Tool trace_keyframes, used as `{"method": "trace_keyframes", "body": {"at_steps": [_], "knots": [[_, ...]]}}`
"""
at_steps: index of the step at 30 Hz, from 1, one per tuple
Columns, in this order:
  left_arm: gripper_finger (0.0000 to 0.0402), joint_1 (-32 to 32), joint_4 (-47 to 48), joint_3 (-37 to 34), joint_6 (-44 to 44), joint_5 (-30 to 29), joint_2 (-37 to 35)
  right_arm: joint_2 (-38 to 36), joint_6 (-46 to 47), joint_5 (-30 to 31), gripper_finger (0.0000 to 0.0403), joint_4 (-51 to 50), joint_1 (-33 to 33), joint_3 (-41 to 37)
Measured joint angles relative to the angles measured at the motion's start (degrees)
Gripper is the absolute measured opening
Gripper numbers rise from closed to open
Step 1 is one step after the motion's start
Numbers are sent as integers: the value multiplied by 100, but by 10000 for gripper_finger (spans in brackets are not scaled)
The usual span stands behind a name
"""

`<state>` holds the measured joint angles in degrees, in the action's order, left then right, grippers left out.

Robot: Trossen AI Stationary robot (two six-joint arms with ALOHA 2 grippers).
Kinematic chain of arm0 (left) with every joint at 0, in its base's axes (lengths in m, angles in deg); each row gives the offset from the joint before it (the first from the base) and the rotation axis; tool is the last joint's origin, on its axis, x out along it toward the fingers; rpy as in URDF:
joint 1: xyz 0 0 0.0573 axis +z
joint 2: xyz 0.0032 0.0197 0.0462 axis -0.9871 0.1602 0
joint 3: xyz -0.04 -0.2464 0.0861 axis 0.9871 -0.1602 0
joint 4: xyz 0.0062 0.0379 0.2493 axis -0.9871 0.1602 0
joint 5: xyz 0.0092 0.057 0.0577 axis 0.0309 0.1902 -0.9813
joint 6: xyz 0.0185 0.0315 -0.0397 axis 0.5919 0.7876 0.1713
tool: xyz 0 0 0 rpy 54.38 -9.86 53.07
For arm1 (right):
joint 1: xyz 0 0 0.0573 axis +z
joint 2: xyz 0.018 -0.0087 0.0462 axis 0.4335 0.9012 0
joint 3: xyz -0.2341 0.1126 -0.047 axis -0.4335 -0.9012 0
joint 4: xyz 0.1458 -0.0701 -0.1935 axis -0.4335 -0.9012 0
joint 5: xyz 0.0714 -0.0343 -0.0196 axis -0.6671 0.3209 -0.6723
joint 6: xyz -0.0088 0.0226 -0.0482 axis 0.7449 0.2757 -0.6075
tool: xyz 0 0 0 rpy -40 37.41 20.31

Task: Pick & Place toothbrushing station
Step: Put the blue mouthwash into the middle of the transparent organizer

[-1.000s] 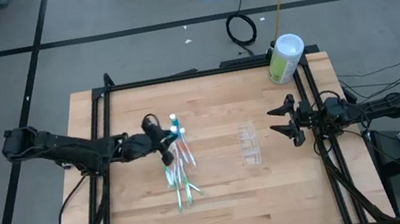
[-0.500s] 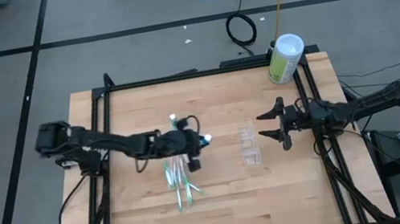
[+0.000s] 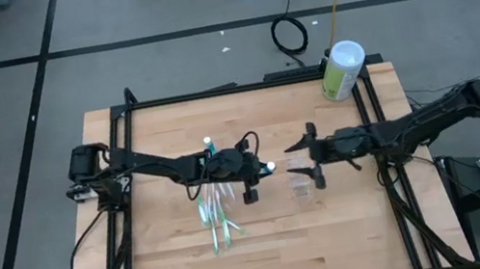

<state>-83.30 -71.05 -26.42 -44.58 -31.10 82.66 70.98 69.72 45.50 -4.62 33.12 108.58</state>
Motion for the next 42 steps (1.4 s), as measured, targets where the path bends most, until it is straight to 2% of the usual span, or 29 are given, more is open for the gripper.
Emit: {"method": "trace_keyframes", "body": {"at_steps": [11,25,42], "knots": [[72,9,101,17,91,-70,0,1134,23,-38,254,-997,-90,1371],[72,28,111,16,112,-73,0,1603,373,-392,249,-906,-370,1472],[72,30,114,14,197,-87,2,1603,345,-496,124,-615,-370,1472]]}}
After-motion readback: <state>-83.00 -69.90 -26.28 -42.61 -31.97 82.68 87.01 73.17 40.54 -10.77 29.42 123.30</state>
